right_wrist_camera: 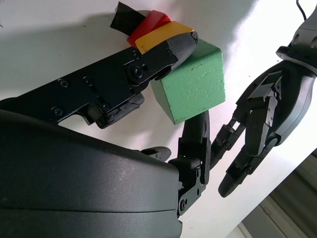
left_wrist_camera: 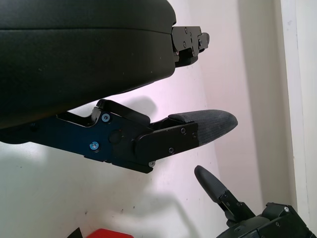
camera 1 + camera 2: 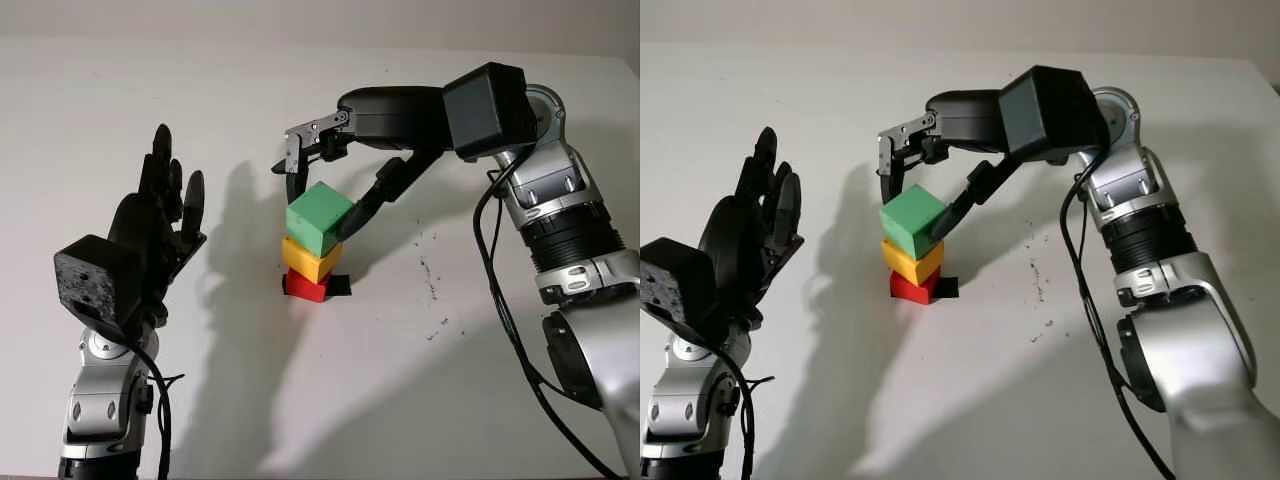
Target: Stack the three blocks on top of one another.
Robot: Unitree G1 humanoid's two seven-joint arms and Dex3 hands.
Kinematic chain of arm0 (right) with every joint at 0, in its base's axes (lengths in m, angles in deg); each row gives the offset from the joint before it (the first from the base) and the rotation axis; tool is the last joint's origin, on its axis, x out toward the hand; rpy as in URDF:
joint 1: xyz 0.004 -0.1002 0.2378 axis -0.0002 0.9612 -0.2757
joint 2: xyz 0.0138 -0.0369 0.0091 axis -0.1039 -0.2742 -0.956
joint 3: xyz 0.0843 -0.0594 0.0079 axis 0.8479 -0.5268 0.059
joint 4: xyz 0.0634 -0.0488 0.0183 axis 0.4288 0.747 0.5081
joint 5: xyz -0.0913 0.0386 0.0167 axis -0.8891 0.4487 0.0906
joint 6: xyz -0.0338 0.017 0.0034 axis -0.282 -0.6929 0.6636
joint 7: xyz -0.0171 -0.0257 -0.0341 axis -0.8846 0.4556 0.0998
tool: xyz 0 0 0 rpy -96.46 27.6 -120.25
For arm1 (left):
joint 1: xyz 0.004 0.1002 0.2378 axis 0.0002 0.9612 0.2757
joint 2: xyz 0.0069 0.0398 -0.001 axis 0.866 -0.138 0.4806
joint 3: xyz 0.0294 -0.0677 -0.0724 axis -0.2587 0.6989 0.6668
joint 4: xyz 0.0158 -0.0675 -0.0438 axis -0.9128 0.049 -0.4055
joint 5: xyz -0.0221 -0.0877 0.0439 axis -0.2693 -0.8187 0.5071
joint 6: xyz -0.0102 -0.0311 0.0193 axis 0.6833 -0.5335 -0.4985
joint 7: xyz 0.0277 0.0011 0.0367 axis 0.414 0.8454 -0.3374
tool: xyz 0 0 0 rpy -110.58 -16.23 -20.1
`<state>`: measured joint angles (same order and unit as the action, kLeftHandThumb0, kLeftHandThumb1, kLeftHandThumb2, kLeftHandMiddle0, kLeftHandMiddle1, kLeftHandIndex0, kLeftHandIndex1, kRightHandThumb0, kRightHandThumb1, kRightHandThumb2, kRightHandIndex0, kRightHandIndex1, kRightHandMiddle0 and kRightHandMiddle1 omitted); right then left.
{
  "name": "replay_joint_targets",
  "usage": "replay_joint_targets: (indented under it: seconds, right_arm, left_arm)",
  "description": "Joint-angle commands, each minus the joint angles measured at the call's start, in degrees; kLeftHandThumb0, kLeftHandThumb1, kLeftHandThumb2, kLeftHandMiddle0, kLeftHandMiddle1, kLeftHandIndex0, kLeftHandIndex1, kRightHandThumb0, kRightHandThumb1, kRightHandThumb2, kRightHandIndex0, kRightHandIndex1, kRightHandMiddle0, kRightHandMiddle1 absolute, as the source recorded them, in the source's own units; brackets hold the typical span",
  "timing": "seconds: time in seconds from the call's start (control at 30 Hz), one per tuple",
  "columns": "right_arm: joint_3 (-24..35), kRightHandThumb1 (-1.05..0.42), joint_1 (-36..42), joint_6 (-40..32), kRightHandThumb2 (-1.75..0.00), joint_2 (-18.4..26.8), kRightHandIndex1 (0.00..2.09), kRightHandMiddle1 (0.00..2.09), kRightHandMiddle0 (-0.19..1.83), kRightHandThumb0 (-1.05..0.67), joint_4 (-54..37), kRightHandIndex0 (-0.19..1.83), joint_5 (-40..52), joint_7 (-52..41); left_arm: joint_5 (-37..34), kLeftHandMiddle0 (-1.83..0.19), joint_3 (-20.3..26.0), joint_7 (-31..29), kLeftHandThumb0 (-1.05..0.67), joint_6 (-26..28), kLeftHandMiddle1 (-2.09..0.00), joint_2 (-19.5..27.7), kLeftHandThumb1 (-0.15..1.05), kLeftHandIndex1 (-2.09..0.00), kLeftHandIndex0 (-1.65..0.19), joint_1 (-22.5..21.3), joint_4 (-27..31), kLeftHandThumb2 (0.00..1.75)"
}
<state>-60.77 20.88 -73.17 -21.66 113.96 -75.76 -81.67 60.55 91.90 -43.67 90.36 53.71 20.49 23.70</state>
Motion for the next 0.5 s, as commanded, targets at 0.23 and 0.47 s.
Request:
replay_joint_targets:
  seconds: [0.23, 0.47]
  right_arm:
    - [0.08, -0.91, 1.08, -1.28, -0.05, 0.14, 0.04, 1.56, 0.39, -0.50, -1.31, 0.34, 0.29, -0.47]
    - [0.20, -0.91, 1.43, -1.94, -0.05, 0.02, 0.04, 1.53, 0.37, -0.49, -1.89, 0.33, 0.38, -0.08]
  left_arm:
    - [-0.01, 0.10, -0.14, 0.57, -0.66, 1.29, -0.05, -0.46, 1.05, -0.04, 0.14, 1.08, 2.39, 0.63]
    - [0.41, 0.08, -0.37, 1.21, -0.67, 1.71, -0.06, -0.59, 1.05, -0.06, 0.11, 0.84, 2.22, 0.63]
